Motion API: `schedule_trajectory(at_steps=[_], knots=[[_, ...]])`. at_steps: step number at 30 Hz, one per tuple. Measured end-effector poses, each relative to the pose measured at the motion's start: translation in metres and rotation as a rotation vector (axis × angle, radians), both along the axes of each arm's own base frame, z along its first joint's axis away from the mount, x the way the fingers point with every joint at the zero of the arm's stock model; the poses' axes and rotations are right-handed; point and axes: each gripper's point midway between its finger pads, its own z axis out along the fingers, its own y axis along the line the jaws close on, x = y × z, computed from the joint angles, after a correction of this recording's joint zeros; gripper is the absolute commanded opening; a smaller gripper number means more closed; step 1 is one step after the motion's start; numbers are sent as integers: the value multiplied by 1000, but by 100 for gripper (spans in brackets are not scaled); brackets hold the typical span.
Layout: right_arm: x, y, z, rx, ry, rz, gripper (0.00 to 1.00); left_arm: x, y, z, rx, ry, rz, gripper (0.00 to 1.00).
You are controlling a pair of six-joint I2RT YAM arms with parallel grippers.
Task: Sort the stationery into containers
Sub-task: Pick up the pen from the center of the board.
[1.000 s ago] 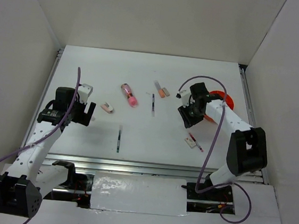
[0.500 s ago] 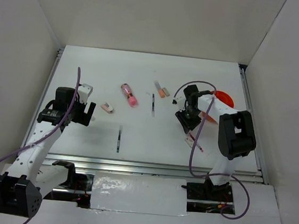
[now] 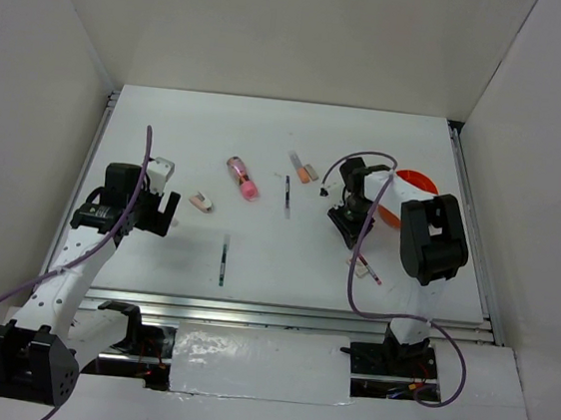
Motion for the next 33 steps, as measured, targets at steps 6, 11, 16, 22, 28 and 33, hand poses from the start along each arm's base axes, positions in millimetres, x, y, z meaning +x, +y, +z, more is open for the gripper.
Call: schedule_trajectory(at_steps=[6,11,16,22,28,33], knots=[[3,-4,0,-16,5,2,23,0,0,0,1,0,1,99],[3,-6,1,-23,7,3,15,0,1,0,5,0,4,99],[10,-5,18,-18,-7,20,7,0,1,0,5,-1,4,99],[39,21,101,92,-204,57,0,0,1,4,4,-17,5,99],[48,37,226,313,-561,66,0,-1,2,10,3,-40,8,99],[45,-13,290,416,-860,-84,0,-2,2,22,-2,-92,6,99]])
